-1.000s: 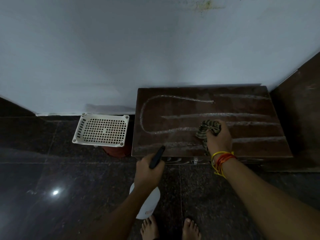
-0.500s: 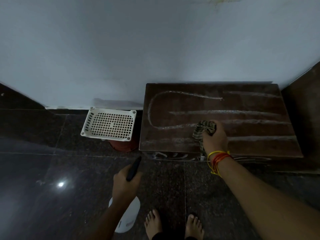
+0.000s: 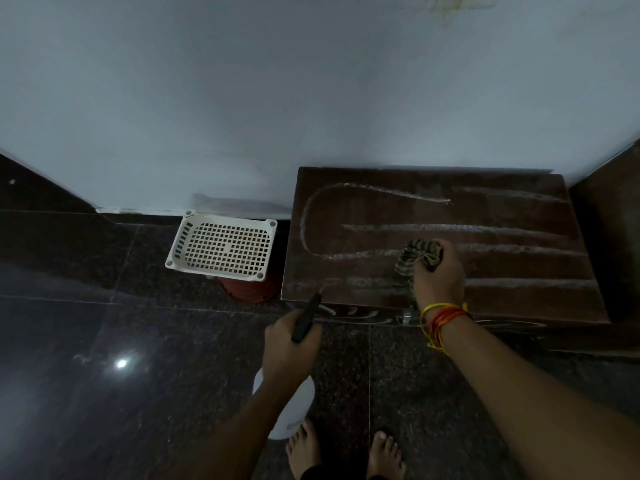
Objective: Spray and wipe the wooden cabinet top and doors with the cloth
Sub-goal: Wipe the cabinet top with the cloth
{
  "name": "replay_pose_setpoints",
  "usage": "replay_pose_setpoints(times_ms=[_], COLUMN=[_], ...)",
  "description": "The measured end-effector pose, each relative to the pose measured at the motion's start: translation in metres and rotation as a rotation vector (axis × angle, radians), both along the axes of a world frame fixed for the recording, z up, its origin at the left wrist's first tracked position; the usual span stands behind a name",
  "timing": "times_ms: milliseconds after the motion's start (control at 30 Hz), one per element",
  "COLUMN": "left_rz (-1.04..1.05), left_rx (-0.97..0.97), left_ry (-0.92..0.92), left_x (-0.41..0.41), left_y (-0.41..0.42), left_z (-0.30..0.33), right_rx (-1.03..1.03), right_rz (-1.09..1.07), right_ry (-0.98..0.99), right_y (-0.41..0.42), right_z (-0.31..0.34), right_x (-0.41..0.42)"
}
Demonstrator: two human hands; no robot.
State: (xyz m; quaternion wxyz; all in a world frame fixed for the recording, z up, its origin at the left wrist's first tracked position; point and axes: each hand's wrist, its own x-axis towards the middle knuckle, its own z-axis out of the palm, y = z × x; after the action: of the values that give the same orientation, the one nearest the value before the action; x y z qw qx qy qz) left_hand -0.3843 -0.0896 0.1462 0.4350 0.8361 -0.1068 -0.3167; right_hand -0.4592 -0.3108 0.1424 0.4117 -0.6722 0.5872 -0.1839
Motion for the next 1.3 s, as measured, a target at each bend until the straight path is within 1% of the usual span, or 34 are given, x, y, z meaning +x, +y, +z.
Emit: replay_pose_setpoints(times_ms=[133, 367, 433, 533, 633, 733, 833, 900, 967, 1033, 1133, 1200, 1300], left_rz=[0.013, 0.106, 0.137, 0.178, 0.204, 0.167, 0.160, 0.162, 0.158, 0.149, 0.148, 0.150, 0.140], left_rx=[-0.058, -0.134, -0.115, -0.093, -0.078, -0.085, -0.088, -0.081, -0.081, -0.082, -0.105, -0.111, -0.103], left_ry=[0.004, -0.072, -0.114, -0.146, -0.114, -0.118, -0.132, -0.124, -0.110, -0.094, -0.066, -0.062, -0.083], left_x=[-0.009, 0.006, 0.014, 0.025, 0.032, 0.039, 0.048, 0.054, 0.061, 0.069, 0.082, 0.091, 0.103], left_y=[-0.035, -0.075, -0.075, -0.064, -0.045, -0.027, -0.014, -0.009, -0.007, -0.006, -0.004, -0.003, -0.006], left_z=[0.008, 0.024, 0.025, 0.021, 0.011, -0.001, -0.015, -0.023, -0.030, -0.037, -0.046, -0.053, -0.062], right_rx=[-0.003, -0.017, -0.039, 0.000, 0.027, 0.001, -0.055, -0.084, -0.190, -0.262, -0.248, -0.308, -0.350], right_rz=[-0.051, -0.059, -0.038, 0.004, 0.058, 0.124, 0.261, 0.407, 0.565, 0.672, 0.688, 0.662, 0.645], right_ry=[0.010, -0.004, -0.005, -0.026, -0.026, 0.005, 0.093, 0.222, 0.334, 0.343, 0.373, 0.425, 0.440], right_y=[-0.016, -0.034, -0.035, -0.028, -0.015, 0.006, 0.030, 0.045, 0.057, 0.067, 0.078, 0.077, 0.067], right_z=[0.002, 0.007, 0.007, 0.004, -0.005, -0.017, -0.037, -0.054, -0.069, -0.082, -0.096, -0.104, -0.108], right_x=[-0.013, -0.021, -0.018, -0.005, 0.013, 0.032, 0.044, 0.049, 0.049, 0.051, 0.060, 0.070, 0.092])
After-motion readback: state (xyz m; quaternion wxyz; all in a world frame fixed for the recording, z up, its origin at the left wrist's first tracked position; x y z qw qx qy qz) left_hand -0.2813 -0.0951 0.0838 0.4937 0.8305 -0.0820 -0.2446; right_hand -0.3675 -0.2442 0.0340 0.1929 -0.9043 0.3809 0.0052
